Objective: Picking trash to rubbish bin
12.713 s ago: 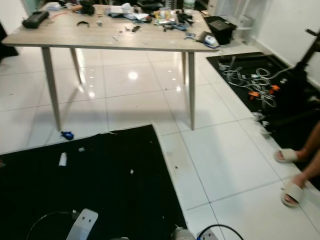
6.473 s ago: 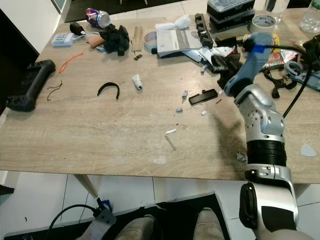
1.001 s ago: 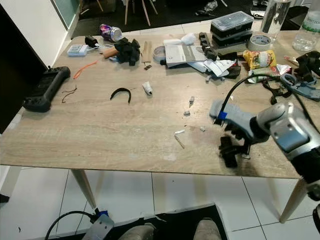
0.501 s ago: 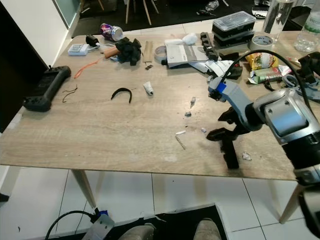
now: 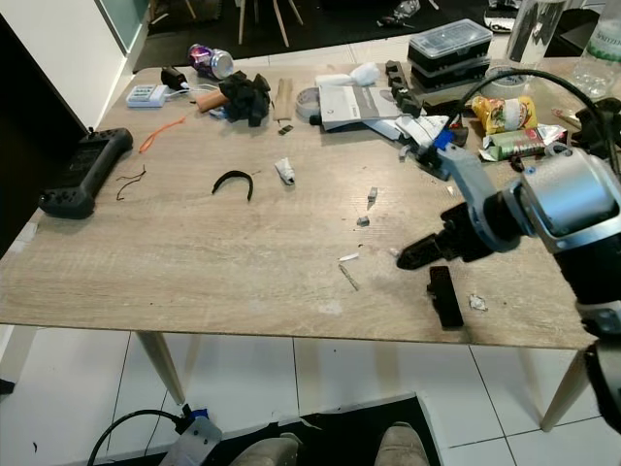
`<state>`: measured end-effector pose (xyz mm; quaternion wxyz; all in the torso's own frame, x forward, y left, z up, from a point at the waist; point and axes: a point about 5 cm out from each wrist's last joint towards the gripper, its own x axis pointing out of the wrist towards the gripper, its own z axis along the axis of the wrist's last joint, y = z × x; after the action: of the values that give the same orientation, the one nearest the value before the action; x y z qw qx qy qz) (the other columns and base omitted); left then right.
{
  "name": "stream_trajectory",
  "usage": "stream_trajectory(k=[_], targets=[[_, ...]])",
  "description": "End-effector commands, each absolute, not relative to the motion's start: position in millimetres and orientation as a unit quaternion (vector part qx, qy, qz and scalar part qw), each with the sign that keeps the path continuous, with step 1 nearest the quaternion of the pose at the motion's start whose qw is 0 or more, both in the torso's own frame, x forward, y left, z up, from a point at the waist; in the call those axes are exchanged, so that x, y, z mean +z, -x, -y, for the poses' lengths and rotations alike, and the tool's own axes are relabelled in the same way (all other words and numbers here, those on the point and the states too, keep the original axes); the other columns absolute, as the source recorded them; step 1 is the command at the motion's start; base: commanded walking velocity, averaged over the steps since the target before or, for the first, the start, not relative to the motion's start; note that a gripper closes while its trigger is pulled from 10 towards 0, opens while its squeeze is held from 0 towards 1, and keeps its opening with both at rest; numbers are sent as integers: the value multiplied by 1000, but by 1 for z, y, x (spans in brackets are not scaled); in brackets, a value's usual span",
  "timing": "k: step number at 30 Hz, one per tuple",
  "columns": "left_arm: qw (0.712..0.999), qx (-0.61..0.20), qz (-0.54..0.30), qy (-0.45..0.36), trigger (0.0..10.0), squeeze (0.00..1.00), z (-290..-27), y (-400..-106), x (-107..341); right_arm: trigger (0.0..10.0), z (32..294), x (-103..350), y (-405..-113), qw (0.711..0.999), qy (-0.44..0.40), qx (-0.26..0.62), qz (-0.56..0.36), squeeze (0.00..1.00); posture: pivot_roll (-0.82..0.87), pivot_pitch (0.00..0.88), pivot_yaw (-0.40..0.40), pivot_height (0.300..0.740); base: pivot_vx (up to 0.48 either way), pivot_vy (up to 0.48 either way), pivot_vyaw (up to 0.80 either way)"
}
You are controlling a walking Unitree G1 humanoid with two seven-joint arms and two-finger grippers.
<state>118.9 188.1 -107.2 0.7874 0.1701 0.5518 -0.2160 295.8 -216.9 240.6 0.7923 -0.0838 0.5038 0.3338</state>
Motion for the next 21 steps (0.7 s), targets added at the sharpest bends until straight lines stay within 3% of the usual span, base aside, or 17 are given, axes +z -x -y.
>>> stream_trajectory(k=[1, 4, 13, 21], targets=[[784, -249, -549, -146, 10000, 0, -160, -113, -111, 10000, 211, 231, -287, 770, 97, 345, -528, 0, -207, 115, 18, 740, 0, 0, 0], [785, -249, -548, -143, 10000, 0, -158, -113, -111, 10000, 213, 221, -278, 752, 95, 345, -554, 0, -207, 115, 18, 740, 0, 0, 0], [785, -254, -548, -138, 10000, 0, -154, -112, -111, 10000, 227, 205, -270, 737, 103, 309, -592, 0, -213, 121, 10, 740, 0, 0, 0], [786, -254, -547, -137, 10000, 0, -154, -113, -111, 10000, 247, 209, -272, 746, 126, 269, -596, 0, -215, 122, 9, 740, 0, 0, 0]])
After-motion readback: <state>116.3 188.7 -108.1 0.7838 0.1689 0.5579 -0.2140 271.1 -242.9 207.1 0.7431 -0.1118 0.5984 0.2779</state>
